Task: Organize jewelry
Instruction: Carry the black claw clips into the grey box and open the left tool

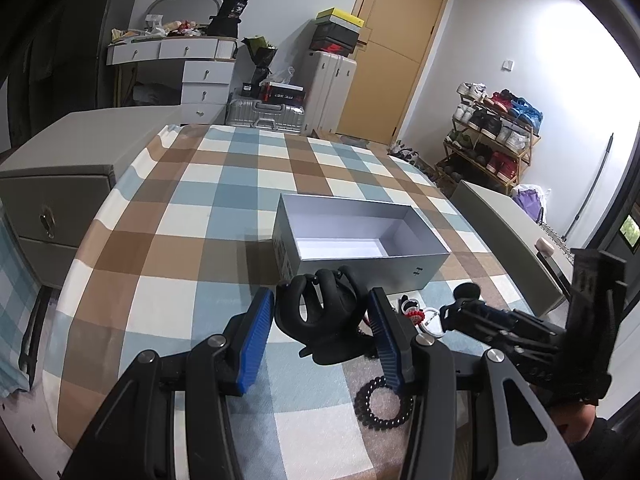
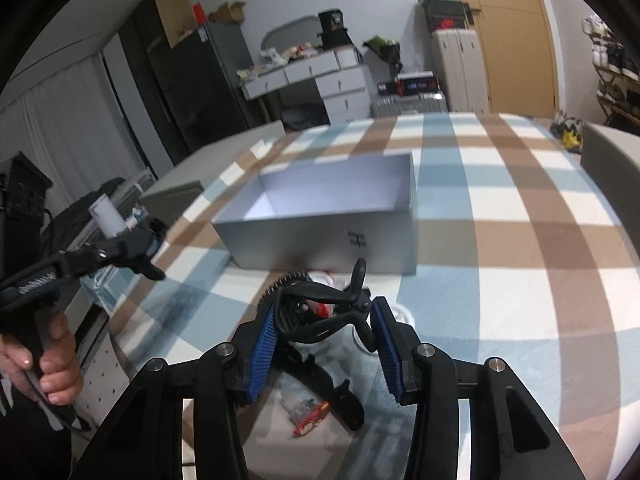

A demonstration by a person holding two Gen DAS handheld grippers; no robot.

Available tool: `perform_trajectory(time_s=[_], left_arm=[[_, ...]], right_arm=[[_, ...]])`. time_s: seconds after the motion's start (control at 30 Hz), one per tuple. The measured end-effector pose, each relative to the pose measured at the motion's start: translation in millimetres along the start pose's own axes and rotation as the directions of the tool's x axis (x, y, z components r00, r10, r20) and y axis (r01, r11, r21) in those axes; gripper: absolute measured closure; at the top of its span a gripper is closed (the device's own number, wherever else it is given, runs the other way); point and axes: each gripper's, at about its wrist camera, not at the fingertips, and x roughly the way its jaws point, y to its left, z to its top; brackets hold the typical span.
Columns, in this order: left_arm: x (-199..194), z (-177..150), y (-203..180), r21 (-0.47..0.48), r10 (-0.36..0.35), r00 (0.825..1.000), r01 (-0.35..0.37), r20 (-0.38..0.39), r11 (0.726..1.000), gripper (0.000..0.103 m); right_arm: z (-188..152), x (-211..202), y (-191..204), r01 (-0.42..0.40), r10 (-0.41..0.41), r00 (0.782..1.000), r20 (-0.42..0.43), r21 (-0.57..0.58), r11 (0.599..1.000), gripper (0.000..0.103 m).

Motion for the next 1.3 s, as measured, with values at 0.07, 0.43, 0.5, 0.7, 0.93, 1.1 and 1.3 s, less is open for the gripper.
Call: perform_trajectory(time_s=[0.07, 0.43, 0.5, 0.7, 0.93, 1.1, 1.3], left_arm=[[1, 2, -2, 0.008, 0.002, 1.000, -0.002, 0.001, 1.000, 0.060], [19, 28, -15, 0.048, 0.003, 1.000, -0.004, 0.006, 0.999, 0.060], [25, 34, -17, 0.051, -0.007, 1.000, 0.006, 0.005, 0.999, 0.060], [45, 49, -22, 0.051, -0.021, 1.000, 0.021, 0.001, 0.998, 0.060], [73, 61, -22, 0.023, -0.049, 0.998, 0.050, -0.040, 0.999, 0.060], [90, 62, -25, 0.035, -0.058, 0.995, 0.061, -0.082, 0.998, 0.060], [103, 64, -20, 0.029, -0.066, 0.990, 0.070, -0.124, 0.997, 0.060]], right_arm=[[5, -5, 0, -0.014, 0.014, 1.000, 0.025, 0.001, 1.000, 0.058], [39, -11, -10, -0.086, 0.085, 0.989, 0.121, 0.004, 0.996, 0.058], [47, -8, -13, -0.102, 0.101, 0.987, 0.126, 0.006, 0.995, 0.058], [71, 6, -19, -0.159, 0.156, 0.981, 0.118, 0.012, 0.987, 0.058], [92, 36, -20, -0.184, 0.184, 0.980, 0.072, -0.007, 0.983, 0.058], [97, 57, -25, -0.205, 0.205, 0.979, 0.023, 0.008, 0.979, 0.058], [101, 76, -31, -0.213, 0.214, 0.977, -0.025, 0.025, 0.977, 0.058]])
